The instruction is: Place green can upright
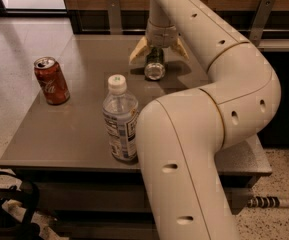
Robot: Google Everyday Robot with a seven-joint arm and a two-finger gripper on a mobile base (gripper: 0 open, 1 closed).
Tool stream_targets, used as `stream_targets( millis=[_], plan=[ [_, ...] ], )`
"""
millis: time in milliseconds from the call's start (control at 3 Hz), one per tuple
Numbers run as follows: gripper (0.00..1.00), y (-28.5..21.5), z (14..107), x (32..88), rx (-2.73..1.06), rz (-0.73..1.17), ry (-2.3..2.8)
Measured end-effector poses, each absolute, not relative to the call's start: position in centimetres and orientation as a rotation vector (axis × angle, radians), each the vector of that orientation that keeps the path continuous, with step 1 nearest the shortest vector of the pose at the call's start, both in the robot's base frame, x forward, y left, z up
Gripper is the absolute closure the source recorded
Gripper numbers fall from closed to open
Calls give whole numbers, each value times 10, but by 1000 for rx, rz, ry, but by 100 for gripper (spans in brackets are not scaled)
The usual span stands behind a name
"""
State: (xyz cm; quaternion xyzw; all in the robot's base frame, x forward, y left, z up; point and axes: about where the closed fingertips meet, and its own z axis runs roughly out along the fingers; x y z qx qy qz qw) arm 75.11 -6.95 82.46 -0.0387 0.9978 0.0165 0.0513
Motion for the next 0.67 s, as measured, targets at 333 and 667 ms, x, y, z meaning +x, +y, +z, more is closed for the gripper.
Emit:
stream_targets(
  millis=[333,667],
  plan=[
    [18,-68,815,753,-99,90,3054],
    [42,-63,813,762,-101,105,3024]
  ],
)
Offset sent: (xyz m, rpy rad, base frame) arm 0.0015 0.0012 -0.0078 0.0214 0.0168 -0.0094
